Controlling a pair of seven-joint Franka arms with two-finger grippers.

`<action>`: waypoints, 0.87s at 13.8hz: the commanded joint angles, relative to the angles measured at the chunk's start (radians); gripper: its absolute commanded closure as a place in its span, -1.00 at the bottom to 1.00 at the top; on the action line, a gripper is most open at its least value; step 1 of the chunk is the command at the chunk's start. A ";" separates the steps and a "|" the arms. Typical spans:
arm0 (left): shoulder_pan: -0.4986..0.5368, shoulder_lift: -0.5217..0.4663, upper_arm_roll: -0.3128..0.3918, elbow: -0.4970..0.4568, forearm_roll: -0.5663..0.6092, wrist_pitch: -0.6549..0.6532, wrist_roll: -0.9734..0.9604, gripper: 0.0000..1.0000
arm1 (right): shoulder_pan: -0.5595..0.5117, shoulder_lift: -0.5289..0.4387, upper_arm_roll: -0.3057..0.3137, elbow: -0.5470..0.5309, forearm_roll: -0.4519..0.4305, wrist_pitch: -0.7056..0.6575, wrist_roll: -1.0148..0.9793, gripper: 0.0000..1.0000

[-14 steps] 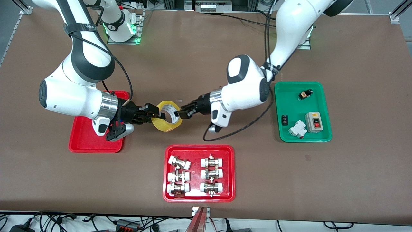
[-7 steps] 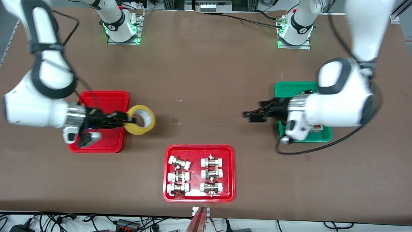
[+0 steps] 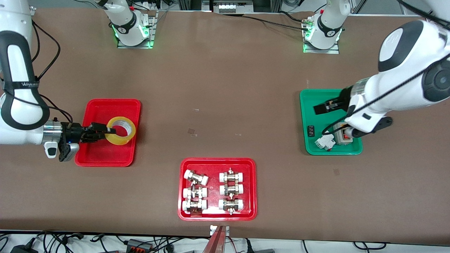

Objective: Left arm passes tape to right arm into tray
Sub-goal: 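Carry the tape over the empty red tray while the left gripper withdraws, then lower the tape into the red tray and open the right gripper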

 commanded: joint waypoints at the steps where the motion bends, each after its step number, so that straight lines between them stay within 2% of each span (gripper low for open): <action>1: 0.063 -0.048 -0.011 -0.023 0.055 -0.016 0.106 -1.00 | -0.052 0.026 0.021 -0.017 -0.013 -0.015 -0.095 1.00; 2: 0.066 -0.083 -0.011 -0.048 0.093 -0.012 0.131 -1.00 | -0.058 0.042 0.021 -0.019 -0.014 -0.012 -0.131 1.00; 3: 0.069 -0.123 -0.011 -0.116 0.113 0.013 0.169 -1.00 | -0.072 0.057 0.021 -0.021 -0.017 -0.007 -0.165 1.00; 5: 0.089 -0.225 -0.013 -0.279 0.113 0.130 0.189 -1.00 | -0.077 0.073 0.021 -0.022 -0.048 0.017 -0.199 0.74; 6: 0.090 -0.281 -0.011 -0.360 0.112 0.196 0.191 -1.00 | -0.074 0.073 0.021 -0.022 -0.075 0.034 -0.204 0.09; 7: 0.090 -0.295 -0.004 -0.385 0.110 0.227 0.189 -1.00 | -0.069 0.073 0.021 -0.024 -0.103 0.051 -0.208 -0.71; 8: 0.089 -0.284 0.025 -0.378 0.101 0.240 0.220 -1.00 | -0.065 0.071 0.021 -0.028 -0.121 0.071 -0.213 -1.00; 10: 0.057 -0.252 0.132 -0.344 0.090 0.261 0.472 -1.00 | -0.048 0.053 0.021 -0.057 -0.181 0.129 -0.236 -1.00; 12: 0.003 -0.269 0.174 -0.337 0.092 0.210 0.461 -1.00 | -0.013 -0.001 0.021 -0.111 -0.252 0.208 -0.236 -1.00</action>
